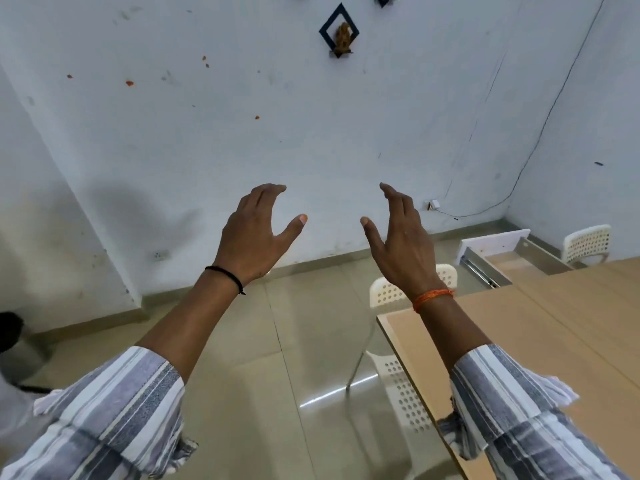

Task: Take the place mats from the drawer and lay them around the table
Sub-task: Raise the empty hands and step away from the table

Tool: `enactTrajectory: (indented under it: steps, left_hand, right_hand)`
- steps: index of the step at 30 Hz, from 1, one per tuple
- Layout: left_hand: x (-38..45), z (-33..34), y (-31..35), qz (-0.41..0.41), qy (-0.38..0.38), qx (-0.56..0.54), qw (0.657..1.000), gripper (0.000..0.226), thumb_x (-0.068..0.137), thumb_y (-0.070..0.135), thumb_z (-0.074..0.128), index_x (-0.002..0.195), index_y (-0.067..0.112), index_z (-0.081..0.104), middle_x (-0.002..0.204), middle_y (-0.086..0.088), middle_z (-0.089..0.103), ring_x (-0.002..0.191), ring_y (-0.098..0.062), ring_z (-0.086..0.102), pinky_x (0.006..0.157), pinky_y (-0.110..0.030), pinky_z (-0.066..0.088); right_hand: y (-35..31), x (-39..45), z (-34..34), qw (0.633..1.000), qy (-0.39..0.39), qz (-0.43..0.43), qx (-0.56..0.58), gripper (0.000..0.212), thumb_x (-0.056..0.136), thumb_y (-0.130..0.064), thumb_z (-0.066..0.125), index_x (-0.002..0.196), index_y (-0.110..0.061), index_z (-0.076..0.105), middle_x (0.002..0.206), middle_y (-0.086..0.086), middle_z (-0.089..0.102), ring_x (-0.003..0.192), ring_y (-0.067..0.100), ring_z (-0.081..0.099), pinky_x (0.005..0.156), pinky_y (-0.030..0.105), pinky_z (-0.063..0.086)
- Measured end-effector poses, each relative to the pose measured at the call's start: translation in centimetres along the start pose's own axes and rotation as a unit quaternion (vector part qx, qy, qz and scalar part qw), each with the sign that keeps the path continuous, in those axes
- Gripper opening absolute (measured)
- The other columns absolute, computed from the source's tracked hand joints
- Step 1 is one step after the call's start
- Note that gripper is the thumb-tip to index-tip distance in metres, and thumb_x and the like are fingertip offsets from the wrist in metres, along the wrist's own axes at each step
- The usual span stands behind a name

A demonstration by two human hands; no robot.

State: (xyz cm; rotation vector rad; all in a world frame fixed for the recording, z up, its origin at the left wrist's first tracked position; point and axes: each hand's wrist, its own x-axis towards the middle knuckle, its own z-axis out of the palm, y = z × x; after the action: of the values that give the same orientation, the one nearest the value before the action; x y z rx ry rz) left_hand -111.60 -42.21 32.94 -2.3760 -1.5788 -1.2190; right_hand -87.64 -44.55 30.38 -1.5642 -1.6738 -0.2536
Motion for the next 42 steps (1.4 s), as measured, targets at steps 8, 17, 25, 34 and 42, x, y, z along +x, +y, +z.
enactTrajectory:
  steps: [8,17,25,34,42]
  left_hand:
    - [13.1,6.1,-8.6,0.023,-0.025,-0.041,0.999,0.054,0.092,0.055,0.05,0.136,0.023,0.047,0.141,0.01,0.046,0.129,-0.013,0.042,0.091,-0.027,0.042]
    - [29.7,16.0,-18.4,0.082,-0.054,-0.108,0.989,0.052,0.091,0.056,0.05,0.134,0.026,0.048,0.14,0.011,0.045,0.127,-0.013,0.045,0.087,-0.026,0.041]
    - [45.3,24.5,-23.1,0.156,-0.12,-0.166,0.966,0.052,0.092,0.055,0.051,0.135,0.025,0.049,0.138,0.009,0.049,0.129,-0.012,0.044,0.091,-0.027,0.041]
    - [56.2,38.8,-17.6,0.236,-0.179,-0.252,0.921,0.05,0.092,0.056,0.049,0.132,0.026,0.051,0.136,0.011,0.052,0.127,-0.011,0.046,0.088,-0.027,0.042]
    - [64.6,55.0,-7.1,0.285,-0.239,-0.289,0.882,0.047,0.093,0.055,0.05,0.128,0.025,0.056,0.131,0.01,0.055,0.12,-0.009,0.051,0.085,-0.024,0.039]
  right_hand:
    - [1.1,11.4,9.2,0.999,0.001,0.018,-0.028,0.058,0.099,-0.046,0.046,0.149,-0.021,0.029,0.143,0.001,0.042,0.118,0.023,0.053,0.077,0.041,0.055]
    - [5.3,23.2,20.4,0.992,0.034,0.077,-0.098,0.058,0.099,-0.045,0.049,0.149,-0.02,0.031,0.143,0.002,0.042,0.118,0.022,0.054,0.077,0.039,0.055]
    - [8.3,34.3,27.5,0.972,0.098,0.163,-0.142,0.055,0.099,-0.047,0.047,0.147,-0.024,0.031,0.141,-0.002,0.043,0.119,0.019,0.055,0.074,0.035,0.053]
    - [19.9,39.7,28.3,0.936,0.133,0.25,-0.208,0.054,0.099,-0.046,0.046,0.145,-0.022,0.036,0.141,0.0,0.045,0.122,0.019,0.053,0.085,0.034,0.049]
    - [38.1,44.4,26.4,0.903,0.177,0.323,-0.224,0.042,0.1,-0.042,0.048,0.138,-0.026,0.043,0.134,-0.006,0.051,0.12,0.015,0.054,0.08,0.033,0.05]
